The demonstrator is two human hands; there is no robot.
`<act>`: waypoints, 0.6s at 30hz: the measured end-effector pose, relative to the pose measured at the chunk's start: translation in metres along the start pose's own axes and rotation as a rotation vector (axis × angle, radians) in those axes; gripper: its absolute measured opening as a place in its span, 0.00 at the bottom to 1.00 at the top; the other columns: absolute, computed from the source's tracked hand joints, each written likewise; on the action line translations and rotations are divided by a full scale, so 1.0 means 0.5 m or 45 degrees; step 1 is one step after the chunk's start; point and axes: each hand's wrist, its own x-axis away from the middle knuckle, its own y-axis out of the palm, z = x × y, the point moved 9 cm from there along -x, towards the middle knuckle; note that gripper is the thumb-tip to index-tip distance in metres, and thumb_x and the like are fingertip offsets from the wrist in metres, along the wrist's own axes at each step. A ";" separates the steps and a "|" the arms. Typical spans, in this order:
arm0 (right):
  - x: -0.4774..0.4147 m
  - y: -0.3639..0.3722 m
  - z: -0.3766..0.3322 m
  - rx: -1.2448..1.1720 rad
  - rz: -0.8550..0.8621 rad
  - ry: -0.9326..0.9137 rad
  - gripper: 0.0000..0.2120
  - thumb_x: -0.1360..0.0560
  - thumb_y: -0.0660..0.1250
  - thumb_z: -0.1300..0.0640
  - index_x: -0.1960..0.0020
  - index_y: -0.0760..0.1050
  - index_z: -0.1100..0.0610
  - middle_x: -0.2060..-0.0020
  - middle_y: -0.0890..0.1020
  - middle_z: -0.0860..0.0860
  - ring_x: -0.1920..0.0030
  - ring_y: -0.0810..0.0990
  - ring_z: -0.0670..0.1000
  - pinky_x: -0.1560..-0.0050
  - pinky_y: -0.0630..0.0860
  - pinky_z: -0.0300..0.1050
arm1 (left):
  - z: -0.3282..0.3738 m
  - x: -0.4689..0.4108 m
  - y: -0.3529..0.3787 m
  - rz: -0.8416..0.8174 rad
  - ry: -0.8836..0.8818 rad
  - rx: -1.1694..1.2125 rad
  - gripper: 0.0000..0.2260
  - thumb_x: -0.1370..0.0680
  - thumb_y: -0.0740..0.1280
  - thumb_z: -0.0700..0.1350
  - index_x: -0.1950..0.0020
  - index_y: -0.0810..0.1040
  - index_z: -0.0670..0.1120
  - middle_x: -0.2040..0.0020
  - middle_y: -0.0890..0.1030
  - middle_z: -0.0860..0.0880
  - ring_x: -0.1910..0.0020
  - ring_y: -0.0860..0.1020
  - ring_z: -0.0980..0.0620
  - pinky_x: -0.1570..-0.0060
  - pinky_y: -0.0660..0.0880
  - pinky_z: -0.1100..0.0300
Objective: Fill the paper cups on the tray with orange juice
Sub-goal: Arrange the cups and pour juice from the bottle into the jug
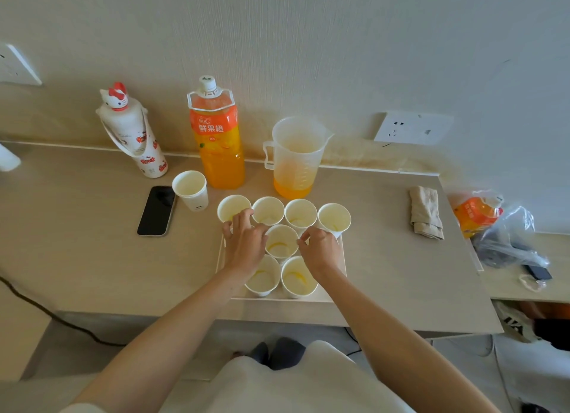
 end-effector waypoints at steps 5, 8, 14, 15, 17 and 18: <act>-0.002 0.000 -0.001 -0.002 -0.004 -0.004 0.07 0.22 0.64 0.56 0.50 0.79 0.57 0.53 0.82 0.52 0.53 0.79 0.53 0.56 0.74 0.46 | 0.005 0.000 0.002 0.028 0.025 0.014 0.08 0.24 0.69 0.42 0.47 0.84 0.51 0.38 0.71 0.43 0.37 0.69 0.43 0.37 0.57 0.46; -0.001 0.001 0.001 0.001 -0.001 0.001 0.07 0.22 0.64 0.56 0.50 0.79 0.58 0.53 0.82 0.52 0.53 0.79 0.53 0.55 0.75 0.47 | 0.004 -0.002 0.008 0.018 0.028 0.020 0.09 0.23 0.68 0.43 0.46 0.83 0.51 0.37 0.70 0.44 0.37 0.69 0.43 0.37 0.56 0.47; 0.000 -0.002 -0.003 0.012 0.022 -0.012 0.07 0.22 0.63 0.56 0.49 0.79 0.57 0.54 0.82 0.52 0.53 0.79 0.53 0.57 0.73 0.45 | -0.006 -0.004 -0.002 0.102 0.017 0.065 0.04 0.24 0.70 0.44 0.52 0.82 0.47 0.42 0.73 0.44 0.43 0.72 0.43 0.42 0.57 0.49; 0.001 -0.003 -0.006 0.020 0.028 -0.018 0.07 0.22 0.63 0.56 0.49 0.79 0.57 0.54 0.83 0.52 0.53 0.79 0.53 0.57 0.73 0.46 | -0.012 -0.003 -0.009 0.140 0.009 0.069 0.03 0.24 0.70 0.44 0.54 0.81 0.45 0.45 0.73 0.43 0.46 0.73 0.42 0.43 0.58 0.49; 0.002 -0.001 -0.016 0.046 0.033 -0.031 0.07 0.22 0.63 0.56 0.49 0.79 0.56 0.56 0.83 0.52 0.55 0.79 0.53 0.61 0.73 0.46 | -0.033 -0.002 -0.025 0.208 -0.027 0.074 0.02 0.26 0.69 0.41 0.57 0.80 0.43 0.49 0.74 0.42 0.50 0.74 0.41 0.47 0.60 0.48; 0.001 0.001 -0.023 0.052 0.033 -0.034 0.07 0.21 0.63 0.56 0.49 0.79 0.56 0.56 0.83 0.52 0.57 0.78 0.52 0.66 0.70 0.44 | -0.045 -0.001 -0.033 0.232 -0.053 0.071 0.02 0.27 0.69 0.40 0.58 0.80 0.43 0.50 0.74 0.42 0.51 0.74 0.40 0.49 0.61 0.48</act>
